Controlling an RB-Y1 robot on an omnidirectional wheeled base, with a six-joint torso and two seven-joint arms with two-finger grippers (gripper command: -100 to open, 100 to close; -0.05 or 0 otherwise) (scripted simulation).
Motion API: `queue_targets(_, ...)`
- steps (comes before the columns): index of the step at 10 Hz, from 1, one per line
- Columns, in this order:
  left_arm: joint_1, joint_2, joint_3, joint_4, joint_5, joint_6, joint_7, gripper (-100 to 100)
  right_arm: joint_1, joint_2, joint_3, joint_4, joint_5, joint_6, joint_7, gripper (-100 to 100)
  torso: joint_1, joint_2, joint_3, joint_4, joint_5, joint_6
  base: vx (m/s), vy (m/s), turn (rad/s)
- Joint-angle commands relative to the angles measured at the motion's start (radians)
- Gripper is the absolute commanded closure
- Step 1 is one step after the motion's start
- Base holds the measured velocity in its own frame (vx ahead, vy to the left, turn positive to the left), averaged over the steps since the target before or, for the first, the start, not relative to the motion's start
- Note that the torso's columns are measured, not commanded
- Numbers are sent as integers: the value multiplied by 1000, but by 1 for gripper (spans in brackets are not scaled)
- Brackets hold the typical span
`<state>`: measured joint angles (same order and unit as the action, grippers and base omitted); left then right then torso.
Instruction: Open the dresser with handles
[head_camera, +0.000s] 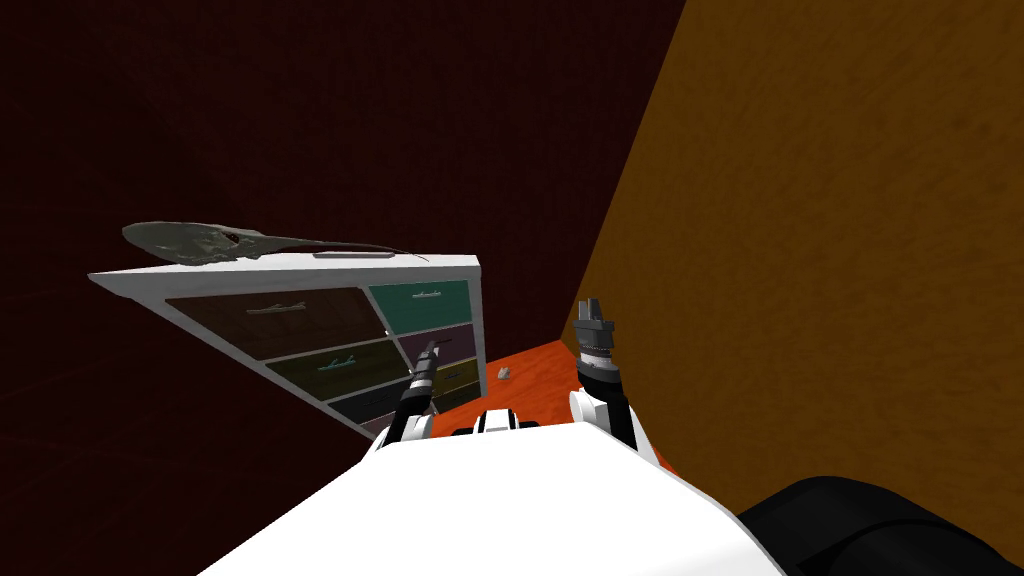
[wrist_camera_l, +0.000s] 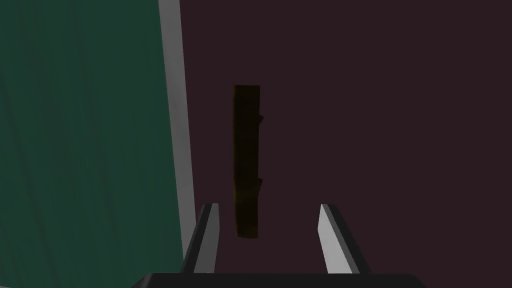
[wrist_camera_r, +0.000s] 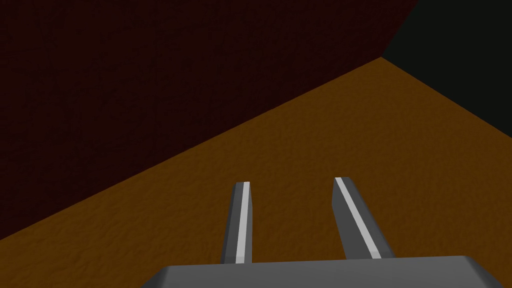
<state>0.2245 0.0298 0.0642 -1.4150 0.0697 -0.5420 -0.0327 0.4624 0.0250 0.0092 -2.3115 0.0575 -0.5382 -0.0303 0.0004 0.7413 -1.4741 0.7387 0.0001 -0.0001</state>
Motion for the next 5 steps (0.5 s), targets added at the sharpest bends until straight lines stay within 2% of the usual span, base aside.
queue_targets(1,1,41,1,-5,0,-7,0,-100,0,0,0,0,0,0,0,0,2,-7,-3,-3,2,3,-21,-13,10)
queue_targets(4,1,93,6,-14,1,0,-3,-100,0,0,0,0,0,0,0,0,-1,-6,-4,-2,0,0,6,-17,16)
queue_targets(5,3,87,22,-36,5,29,-13,-100,0,0,0,0,0,0,0,0,1,-7,-3,-2,0,0,12,-116,110)
